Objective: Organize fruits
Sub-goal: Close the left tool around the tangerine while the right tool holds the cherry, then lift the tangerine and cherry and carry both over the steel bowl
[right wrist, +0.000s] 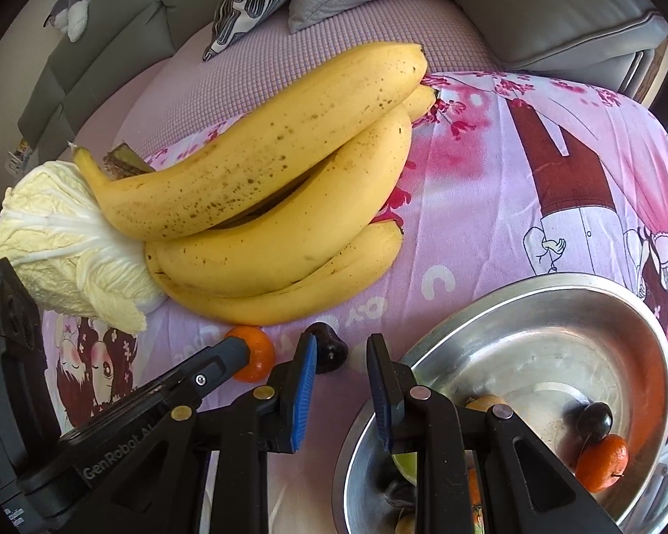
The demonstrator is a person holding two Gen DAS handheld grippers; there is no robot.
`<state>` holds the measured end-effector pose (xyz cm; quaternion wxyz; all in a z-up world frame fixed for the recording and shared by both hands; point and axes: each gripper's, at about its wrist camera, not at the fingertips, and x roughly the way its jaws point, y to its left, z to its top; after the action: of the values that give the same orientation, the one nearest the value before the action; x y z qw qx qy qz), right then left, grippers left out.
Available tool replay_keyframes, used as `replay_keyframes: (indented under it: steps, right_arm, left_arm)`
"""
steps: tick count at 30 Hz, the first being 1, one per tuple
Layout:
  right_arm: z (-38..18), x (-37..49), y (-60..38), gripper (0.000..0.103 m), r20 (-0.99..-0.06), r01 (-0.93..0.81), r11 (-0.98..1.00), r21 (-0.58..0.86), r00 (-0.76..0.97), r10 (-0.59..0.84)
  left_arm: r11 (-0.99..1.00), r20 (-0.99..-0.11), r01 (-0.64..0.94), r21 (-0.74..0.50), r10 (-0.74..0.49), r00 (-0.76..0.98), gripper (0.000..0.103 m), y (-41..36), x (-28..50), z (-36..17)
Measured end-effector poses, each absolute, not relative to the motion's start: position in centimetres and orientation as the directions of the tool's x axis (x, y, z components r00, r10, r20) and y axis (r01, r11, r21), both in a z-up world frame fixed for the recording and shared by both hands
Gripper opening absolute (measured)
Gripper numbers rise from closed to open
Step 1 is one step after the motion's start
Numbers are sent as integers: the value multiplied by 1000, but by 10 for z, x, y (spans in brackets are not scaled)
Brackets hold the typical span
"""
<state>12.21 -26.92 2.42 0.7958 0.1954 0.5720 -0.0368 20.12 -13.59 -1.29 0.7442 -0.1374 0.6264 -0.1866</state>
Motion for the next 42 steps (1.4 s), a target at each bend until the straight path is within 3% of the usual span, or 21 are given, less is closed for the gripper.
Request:
replay_keyframes:
  steps: [13, 21, 28, 42]
  right_arm:
    - [28, 122, -271, 26, -922, 276, 920, 278, 344, 175]
    - [28, 123, -268, 26, -922, 279, 920, 277, 347, 173]
    - [27, 124, -267, 26, -921, 282, 918, 278, 350, 172]
    - [3, 140, -249, 31, -942, 258, 930, 262, 279, 189]
  left_arm:
    - [890, -877, 95, -445, -455, 154, 30, -128, 196, -17]
    - [896, -882, 90, -434, -443, 158, 37, -132, 193, -20]
    - [881, -872, 100, -462, -472, 131, 30, -136, 183, -26]
    - [881, -875, 1, -474, -471, 112, 29, -107, 179, -28]
